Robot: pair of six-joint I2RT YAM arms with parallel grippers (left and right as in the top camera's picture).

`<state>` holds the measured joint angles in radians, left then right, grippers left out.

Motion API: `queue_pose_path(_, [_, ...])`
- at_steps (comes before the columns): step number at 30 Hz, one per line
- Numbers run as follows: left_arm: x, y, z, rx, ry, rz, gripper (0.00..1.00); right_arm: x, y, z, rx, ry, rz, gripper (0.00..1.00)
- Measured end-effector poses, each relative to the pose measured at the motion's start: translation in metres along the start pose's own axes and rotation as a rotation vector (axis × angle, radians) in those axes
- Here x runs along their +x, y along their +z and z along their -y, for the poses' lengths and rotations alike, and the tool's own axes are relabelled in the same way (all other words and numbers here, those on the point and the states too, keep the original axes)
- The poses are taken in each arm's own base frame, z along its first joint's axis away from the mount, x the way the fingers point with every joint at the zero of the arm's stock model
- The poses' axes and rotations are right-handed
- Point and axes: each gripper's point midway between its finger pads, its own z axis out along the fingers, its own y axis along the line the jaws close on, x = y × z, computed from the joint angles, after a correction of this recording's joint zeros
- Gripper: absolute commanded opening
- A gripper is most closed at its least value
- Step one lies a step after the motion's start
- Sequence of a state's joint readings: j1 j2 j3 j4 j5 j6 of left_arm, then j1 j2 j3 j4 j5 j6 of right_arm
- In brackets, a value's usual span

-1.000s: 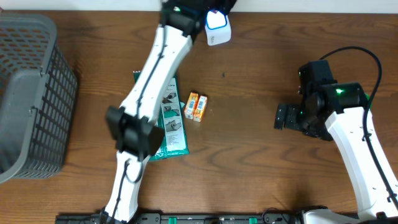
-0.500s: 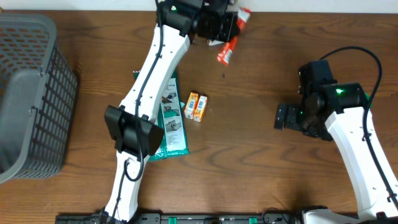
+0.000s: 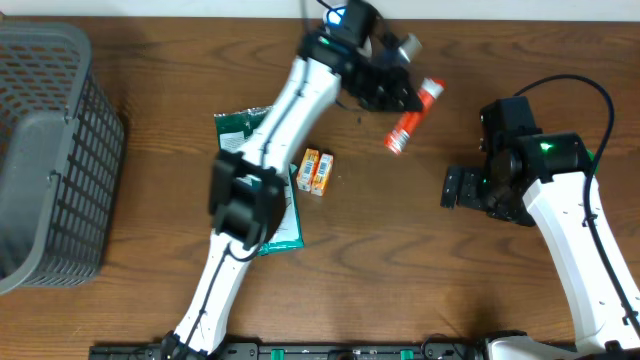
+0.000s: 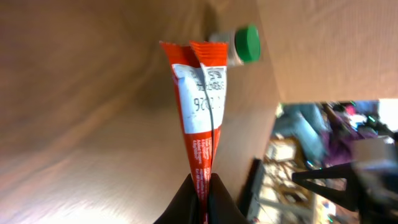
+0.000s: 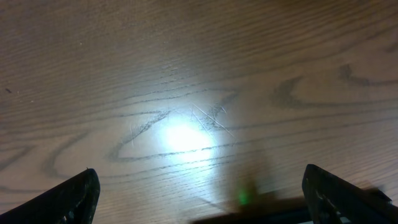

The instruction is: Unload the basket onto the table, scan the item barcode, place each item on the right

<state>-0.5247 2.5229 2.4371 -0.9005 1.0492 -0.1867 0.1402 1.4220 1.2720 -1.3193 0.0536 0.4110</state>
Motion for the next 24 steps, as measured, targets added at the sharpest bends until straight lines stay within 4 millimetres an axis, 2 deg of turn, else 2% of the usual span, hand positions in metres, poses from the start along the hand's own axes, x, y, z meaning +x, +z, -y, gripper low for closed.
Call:
queue_pose_path(3, [0.016,0.042,-0.002,0.061,-0.027,-0.070,0.08,0.000,0.000,0.000,0.000,0.000,0.000,0.99])
queue_pose_path(4, [0.023,0.058,0.001,0.085,-0.028,-0.095,0.16,0.000,0.000,0.000,0.000,0.000,0.000,0.99])
queue_pose_path(5, [0.027,0.067,0.003,0.101,-0.029,-0.112,0.40,0.000,0.000,0.000,0.000,0.000,0.000,0.99])
queue_pose_path(7, [0.039,0.091,0.015,0.141,-0.016,-0.153,0.73,0.000,0.000,0.000,0.000,0.000,0.000,0.99])
queue_pose_path(8, [0.044,0.099,0.022,0.157,-0.007,-0.167,0.78,0.000,0.000,0.000,0.000,0.000,0.000,0.99])
queue_pose_path(12, [0.053,0.120,0.051,0.218,0.054,-0.193,0.79,0.000,0.000,0.000,0.000,0.000,0.000,0.99])
queue_pose_path(15, [0.052,0.123,0.053,0.218,0.047,-0.187,0.80,0.000,0.000,0.000,0.000,0.000,0.000,0.99])
queue_pose_path(19, [0.034,0.107,0.033,0.171,0.006,-0.134,0.80,0.000,0.000,0.000,0.000,0.000,0.000,0.99])
queue_pose_path(22, [0.013,0.081,0.010,0.126,-0.037,-0.068,0.80,0.000,0.000,0.000,0.000,0.000,0.000,0.99])
queue_pose_path(24, [-0.005,0.054,-0.005,0.097,-0.067,-0.009,0.81,0.000,0.000,0.000,0.000,0.000,0.000,0.99])
